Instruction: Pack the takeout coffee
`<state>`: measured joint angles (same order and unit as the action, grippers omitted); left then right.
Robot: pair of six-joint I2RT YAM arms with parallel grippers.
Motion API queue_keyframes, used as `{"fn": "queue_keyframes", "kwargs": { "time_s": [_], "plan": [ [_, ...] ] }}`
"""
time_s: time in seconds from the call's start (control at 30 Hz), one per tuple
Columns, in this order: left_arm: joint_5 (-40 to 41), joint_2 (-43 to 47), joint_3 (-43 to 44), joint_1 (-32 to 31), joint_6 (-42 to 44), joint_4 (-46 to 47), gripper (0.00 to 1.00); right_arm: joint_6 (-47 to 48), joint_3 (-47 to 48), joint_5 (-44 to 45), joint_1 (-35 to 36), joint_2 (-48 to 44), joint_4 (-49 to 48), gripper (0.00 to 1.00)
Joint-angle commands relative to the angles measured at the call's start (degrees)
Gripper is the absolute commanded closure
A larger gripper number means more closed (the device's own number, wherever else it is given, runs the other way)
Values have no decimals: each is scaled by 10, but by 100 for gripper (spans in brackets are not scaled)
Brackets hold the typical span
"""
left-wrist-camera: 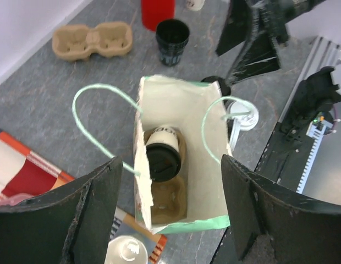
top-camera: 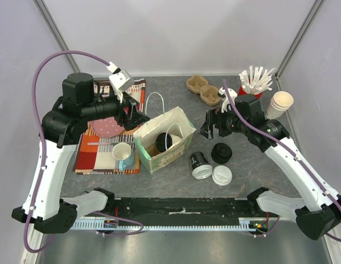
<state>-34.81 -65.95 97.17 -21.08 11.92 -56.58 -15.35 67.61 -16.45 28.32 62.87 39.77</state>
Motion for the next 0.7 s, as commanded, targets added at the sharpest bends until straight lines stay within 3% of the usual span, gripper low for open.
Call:
{"fn": "queue_keyframes", "kwargs": {
  "time_s": [0.0,0.13,0.3,0.4,0.53,0.67],
  "plan": [
    [-62,-2,59,-16,20,1,22,-38,42,10,-23,8,10,2],
    [-62,-30,124,-47,33,-24,25,-46,86,-2,-43,40,52,2],
    [-41,-72,202,-134,26,-33,28,-49,151,17,-65,73,100,2],
    [-11,-99,217,-207,17,-29,29,-47,174,47,-79,83,119,2],
    [75,-154,239,-369,55,-27,31,-59,205,106,-120,95,153,2],
    [62,-225,269,-427,31,-30,31,-75,230,106,-221,113,187,4]
  ]
}}
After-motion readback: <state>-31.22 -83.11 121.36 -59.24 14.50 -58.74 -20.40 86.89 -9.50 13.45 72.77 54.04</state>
